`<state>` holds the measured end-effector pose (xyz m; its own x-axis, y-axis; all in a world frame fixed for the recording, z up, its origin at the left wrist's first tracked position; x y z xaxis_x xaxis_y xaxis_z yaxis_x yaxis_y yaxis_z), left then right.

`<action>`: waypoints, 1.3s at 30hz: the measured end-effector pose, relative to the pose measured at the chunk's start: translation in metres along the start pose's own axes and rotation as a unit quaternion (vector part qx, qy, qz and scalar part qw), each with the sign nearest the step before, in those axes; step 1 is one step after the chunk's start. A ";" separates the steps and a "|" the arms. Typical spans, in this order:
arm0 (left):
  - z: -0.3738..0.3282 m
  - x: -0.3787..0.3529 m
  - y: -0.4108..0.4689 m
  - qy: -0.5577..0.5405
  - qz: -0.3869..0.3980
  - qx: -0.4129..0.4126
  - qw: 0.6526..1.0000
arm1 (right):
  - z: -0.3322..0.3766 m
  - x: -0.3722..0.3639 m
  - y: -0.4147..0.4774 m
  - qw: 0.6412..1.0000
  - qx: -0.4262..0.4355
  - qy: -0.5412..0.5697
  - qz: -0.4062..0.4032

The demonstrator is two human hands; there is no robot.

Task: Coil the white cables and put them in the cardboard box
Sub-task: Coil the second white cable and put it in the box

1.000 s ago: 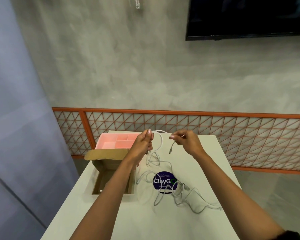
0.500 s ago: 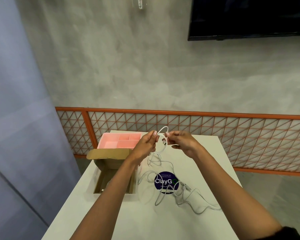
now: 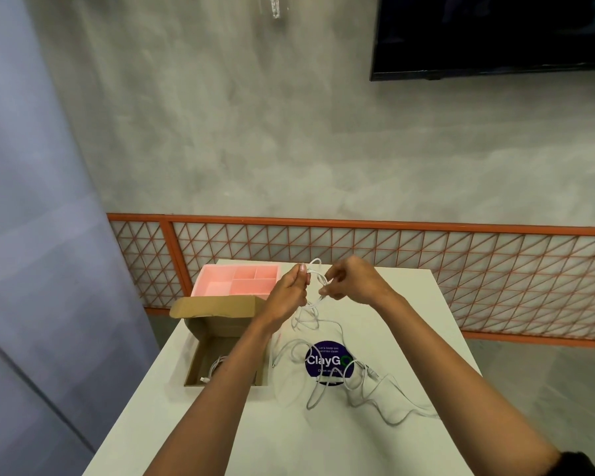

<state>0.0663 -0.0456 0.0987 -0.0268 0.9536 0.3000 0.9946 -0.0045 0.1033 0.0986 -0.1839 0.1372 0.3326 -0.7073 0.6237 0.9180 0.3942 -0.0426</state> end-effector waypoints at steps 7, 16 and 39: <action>-0.004 0.002 0.002 0.034 -0.031 -0.023 0.999 | 0.018 0.006 -0.006 0.982 0.007 -0.155 -0.104; 0.001 0.006 0.004 0.053 -0.035 -0.034 0.997 | 0.022 -0.006 -0.004 0.992 0.068 -0.098 0.037; -0.013 0.003 -0.010 0.186 -0.069 -0.138 0.970 | -0.016 0.023 0.006 0.939 0.072 0.315 -0.118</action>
<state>0.0549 -0.0466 0.1104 -0.2431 0.7758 0.5823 0.9159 -0.0140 0.4012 0.1155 -0.2067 0.1387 0.2268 -0.9738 0.0148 0.9585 0.2259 0.1741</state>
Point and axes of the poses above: each hand's wrist, its own y-axis towards the middle knuckle, its own x-axis out of the back of the hand, z = x × y, the point moved 4 cm from there along y, towards the middle knuckle, and after that the axes turned 4 degrees about y, right-handed, at the moved point
